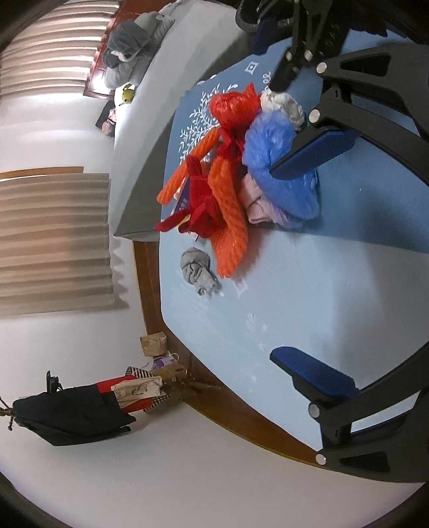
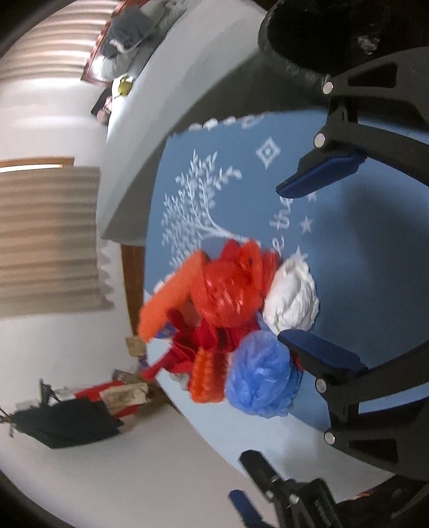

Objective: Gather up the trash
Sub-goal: 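Grasp the white tissue with the right tool while the left tool approaches the blue bag, then grasp the blue plastic bag with the left tool while the right tool holds the tissue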

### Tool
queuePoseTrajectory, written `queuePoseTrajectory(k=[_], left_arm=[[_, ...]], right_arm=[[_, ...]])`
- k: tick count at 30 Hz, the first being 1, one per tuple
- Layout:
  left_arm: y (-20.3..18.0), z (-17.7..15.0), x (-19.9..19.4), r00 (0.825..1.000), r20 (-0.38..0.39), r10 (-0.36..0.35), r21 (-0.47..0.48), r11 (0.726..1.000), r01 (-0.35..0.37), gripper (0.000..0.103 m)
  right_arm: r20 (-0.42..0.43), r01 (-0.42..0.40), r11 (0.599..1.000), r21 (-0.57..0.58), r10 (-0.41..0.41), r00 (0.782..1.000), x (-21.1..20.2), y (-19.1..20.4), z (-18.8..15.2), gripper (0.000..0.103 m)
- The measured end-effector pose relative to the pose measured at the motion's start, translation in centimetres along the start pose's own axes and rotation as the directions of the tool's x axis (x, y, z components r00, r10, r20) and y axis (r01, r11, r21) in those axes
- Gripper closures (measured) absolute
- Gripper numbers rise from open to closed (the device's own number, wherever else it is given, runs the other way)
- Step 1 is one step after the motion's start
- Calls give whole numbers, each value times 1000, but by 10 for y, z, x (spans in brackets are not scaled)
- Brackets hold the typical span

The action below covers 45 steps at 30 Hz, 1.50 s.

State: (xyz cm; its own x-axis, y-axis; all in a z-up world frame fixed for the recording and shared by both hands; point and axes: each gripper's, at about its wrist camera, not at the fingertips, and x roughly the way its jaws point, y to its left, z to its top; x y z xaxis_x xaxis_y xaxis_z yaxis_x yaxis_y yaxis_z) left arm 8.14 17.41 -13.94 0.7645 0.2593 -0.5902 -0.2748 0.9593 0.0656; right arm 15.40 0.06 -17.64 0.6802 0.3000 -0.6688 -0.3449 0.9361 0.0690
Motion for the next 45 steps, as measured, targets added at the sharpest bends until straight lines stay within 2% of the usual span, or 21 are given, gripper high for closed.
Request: queuePoseTrajectory(k=[3, 5, 7, 8, 9, 13, 17, 25, 32, 34, 35, 36, 37, 39, 42, 45], left_arm=[[3, -1, 8, 1000, -5, 6, -6, 1000, -6, 5], [5, -2, 9, 1000, -9, 5, -13, 1000, -5, 5], [6, -2, 12, 1000, -13, 1, -21, 1000, -1, 5], [6, -3, 14, 1000, -16, -3, -23, 1000, 2, 5], [6, -4, 16, 1000, -21, -7, -23, 1000, 7, 5], [3, -5, 21, 999, -37, -25, -21, 999, 24, 6], [-8, -6, 20, 998, -40, -53, -2, 999, 53, 18], [-47, -7, 20, 986, -38, -160, 22, 987, 161, 17], [-82, -4, 41, 982, -65, -177, 49, 982, 180, 16], [-89, -7, 47, 982, -80, -172, 60, 982, 177, 24], [-90, -8, 49, 981, -89, -173, 66, 982, 179, 37], [-92, -9, 51, 981, -97, -169, 76, 981, 177, 45], [-93, -11, 51, 983, -93, -159, 83, 982, 167, 47], [-91, -12, 48, 984, -78, -158, 90, 982, 165, 62], [-84, -11, 42, 985, -64, -163, 70, 983, 167, 79], [-77, -10, 34, 983, -52, -175, 53, 983, 178, 90]], right_arm=[[-35, -16, 1000, -15, 16, 999, 18, 7, -3, 29], [-56, -40, 999, -20, 39, 998, 25, 10, -5, 36], [-70, -62, 998, -22, 60, 996, 29, 10, -6, 46], [-82, -95, 995, -22, 93, 992, 31, 10, -8, 59], [-92, -123, 992, -22, 120, 988, 32, 11, -9, 64], [-74, -133, 991, -23, 131, 989, 25, 7, -10, 74], [-68, -130, 991, -11, 129, 989, 13, -5, -11, 75], [-57, -52, 998, 24, 53, 997, -14, -37, -19, 75], [-52, -22, 997, 77, 26, 998, -20, -62, -18, 75], [-48, -23, 997, 79, 26, 999, -22, -65, -18, 75], [-45, -24, 996, 80, 27, 999, -23, -66, -18, 75], [-42, -25, 996, 81, 29, 999, -24, -66, -18, 75], [-39, -26, 996, 80, 29, 999, -25, -66, -17, 75], [-32, -28, 997, 77, 30, 999, -27, -65, -16, 75], [-22, -30, 997, 77, 32, 999, -32, -65, -16, 74], [-11, -34, 996, 80, 35, 999, -37, -64, -15, 74]])
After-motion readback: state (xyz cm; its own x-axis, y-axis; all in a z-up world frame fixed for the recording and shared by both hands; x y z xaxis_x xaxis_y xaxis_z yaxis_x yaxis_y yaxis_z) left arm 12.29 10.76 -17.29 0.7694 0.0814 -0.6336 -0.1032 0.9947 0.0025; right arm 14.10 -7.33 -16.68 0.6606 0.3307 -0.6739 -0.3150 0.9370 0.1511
